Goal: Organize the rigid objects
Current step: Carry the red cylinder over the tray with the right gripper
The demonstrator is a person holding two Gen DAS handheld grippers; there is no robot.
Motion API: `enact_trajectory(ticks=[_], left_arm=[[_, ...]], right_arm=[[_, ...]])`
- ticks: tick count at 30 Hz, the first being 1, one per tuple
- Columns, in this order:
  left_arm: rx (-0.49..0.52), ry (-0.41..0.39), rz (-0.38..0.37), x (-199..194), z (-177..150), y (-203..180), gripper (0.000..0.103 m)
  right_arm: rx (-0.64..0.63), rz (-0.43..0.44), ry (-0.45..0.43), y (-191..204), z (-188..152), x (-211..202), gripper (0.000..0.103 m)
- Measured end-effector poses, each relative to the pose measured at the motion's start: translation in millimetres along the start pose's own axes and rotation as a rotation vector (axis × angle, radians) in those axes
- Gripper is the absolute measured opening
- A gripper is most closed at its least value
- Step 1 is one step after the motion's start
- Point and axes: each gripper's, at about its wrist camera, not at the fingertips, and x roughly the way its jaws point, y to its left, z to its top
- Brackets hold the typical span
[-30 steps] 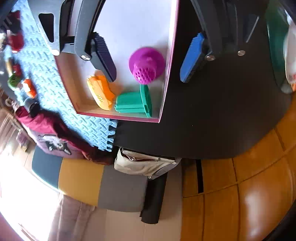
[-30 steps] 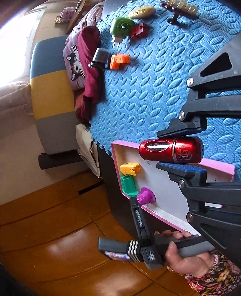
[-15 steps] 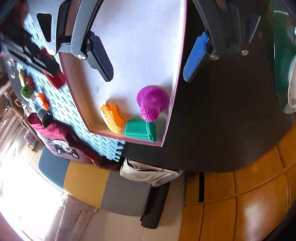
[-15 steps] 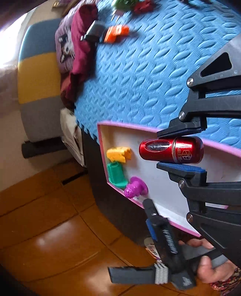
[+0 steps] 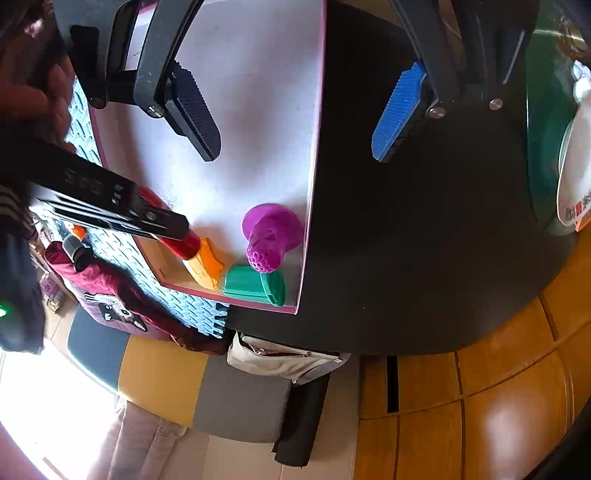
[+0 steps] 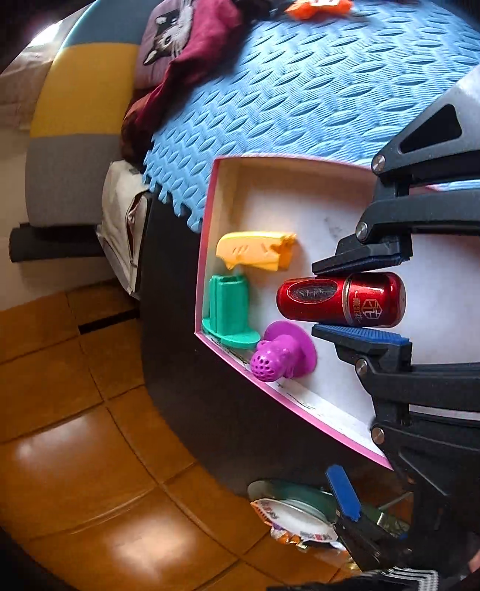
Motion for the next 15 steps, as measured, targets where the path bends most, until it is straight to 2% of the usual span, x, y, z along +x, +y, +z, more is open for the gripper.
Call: enact_trajectory(ticks=[15], left_arm=[[-0.057, -0.018, -0.026, -19, -6, 16, 0.085]], right_arm=[[-0.067, -0.065, 0.055, 11, 21, 35, 0.025]])
